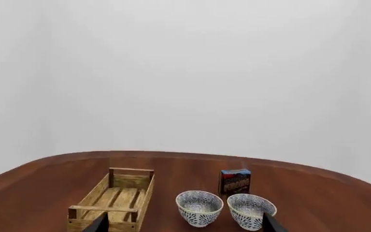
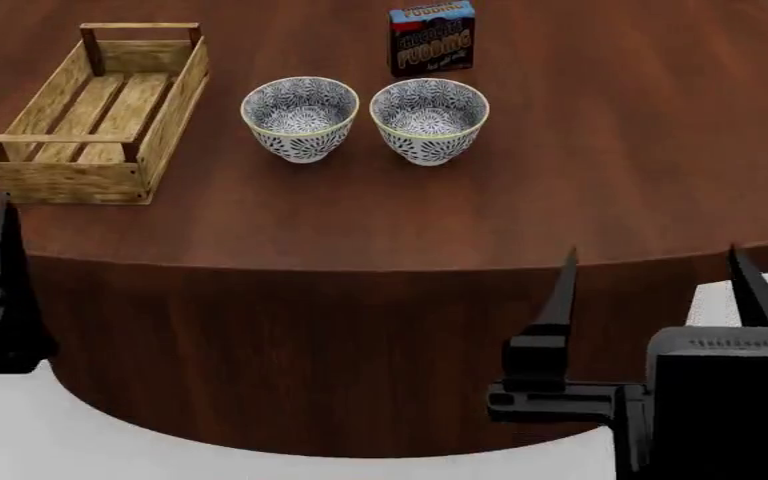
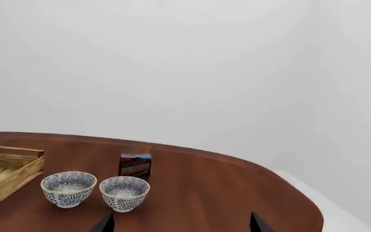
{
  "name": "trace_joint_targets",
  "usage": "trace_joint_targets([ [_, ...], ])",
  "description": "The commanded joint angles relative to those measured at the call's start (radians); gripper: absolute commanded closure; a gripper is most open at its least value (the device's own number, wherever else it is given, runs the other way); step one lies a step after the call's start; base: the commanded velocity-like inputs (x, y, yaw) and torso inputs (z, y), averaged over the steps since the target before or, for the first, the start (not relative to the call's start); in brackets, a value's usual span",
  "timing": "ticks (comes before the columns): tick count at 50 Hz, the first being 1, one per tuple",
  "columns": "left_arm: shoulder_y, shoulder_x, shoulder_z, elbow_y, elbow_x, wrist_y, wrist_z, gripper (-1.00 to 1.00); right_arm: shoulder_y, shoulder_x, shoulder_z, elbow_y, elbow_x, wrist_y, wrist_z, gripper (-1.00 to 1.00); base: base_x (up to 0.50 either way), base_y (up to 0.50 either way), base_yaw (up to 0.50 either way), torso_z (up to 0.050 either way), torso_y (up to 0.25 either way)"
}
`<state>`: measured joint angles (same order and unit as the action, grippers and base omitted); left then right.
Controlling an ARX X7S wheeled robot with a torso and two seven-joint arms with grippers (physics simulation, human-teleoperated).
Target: Stack the left bowl on the right bowl and place them in the tray.
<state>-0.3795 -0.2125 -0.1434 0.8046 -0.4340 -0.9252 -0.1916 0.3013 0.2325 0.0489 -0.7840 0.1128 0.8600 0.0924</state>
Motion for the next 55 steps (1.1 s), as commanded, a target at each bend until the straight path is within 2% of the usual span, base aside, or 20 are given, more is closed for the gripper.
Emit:
trace_joint_targets([
  [1,-0.339,-0.148,-0.371,0.240,-0.728,-0.565,-0.393,-1.00,0.251,0.162,0.096,-0.263,0.222,0.454,0.115,-1.00,0.00,0.00,0.00,0.000,0.000],
  [3,-0.397,-0.169,-0.447,0.208,-0.923,-0.621,-0.533,-1.00,0.288,0.270,0.170,-0.263,0.522,0.486,0.372,-1.00,0.00,0.00,0.00,0.000,0.000],
  [5,-0.430,-0.228,-0.466,0.160,-1.113,-0.604,-0.707,-1.00,0.336,0.345,0.238,-0.262,0.822,0.525,0.586,-1.00,0.00,0.00,0.00,0.000,0.000],
  [7,-0.439,-0.287,-0.462,0.139,-1.230,-0.556,-0.817,-1.00,0.381,0.358,0.296,-0.258,1.071,0.568,0.700,-1.00,0.00,0.00,0.00,0.000,0.000],
  [12,-0.480,-0.409,-0.394,0.089,-1.381,-0.480,-0.959,-1.00,0.436,0.382,0.351,-0.234,1.278,0.607,0.851,-1.00,0.00,0.00,0.00,0.000,0.000],
  [14,-0.488,-0.445,-0.393,0.089,-1.418,-0.454,-0.991,-1.00,0.444,0.388,0.343,-0.224,1.296,0.614,0.883,-1.00,0.00,0.00,0.00,0.000,0.000],
  [23,-0.472,-0.498,-0.400,0.114,-1.492,-0.390,-1.058,-1.00,0.490,0.410,0.297,-0.196,1.348,0.613,0.946,-1.00,0.26,0.00,0.00,0.000,0.000],
  [33,-0.444,-0.489,-0.427,0.125,-1.475,-0.394,-1.040,-1.00,0.524,0.471,0.285,-0.173,1.466,0.588,1.035,-1.00,0.41,0.08,0.00,0.000,0.000],
  [45,-0.471,-0.499,-0.387,0.116,-1.472,-0.375,-1.053,-1.00,0.543,0.439,0.207,-0.177,1.391,0.586,1.038,-1.00,0.41,0.23,0.00,0.000,0.000],
  [55,-0.506,-0.516,-0.341,0.104,-1.481,-0.353,-1.072,-1.00,0.518,0.484,0.245,-0.183,1.446,0.552,1.053,-1.00,0.41,0.25,0.00,0.000,0.002],
])
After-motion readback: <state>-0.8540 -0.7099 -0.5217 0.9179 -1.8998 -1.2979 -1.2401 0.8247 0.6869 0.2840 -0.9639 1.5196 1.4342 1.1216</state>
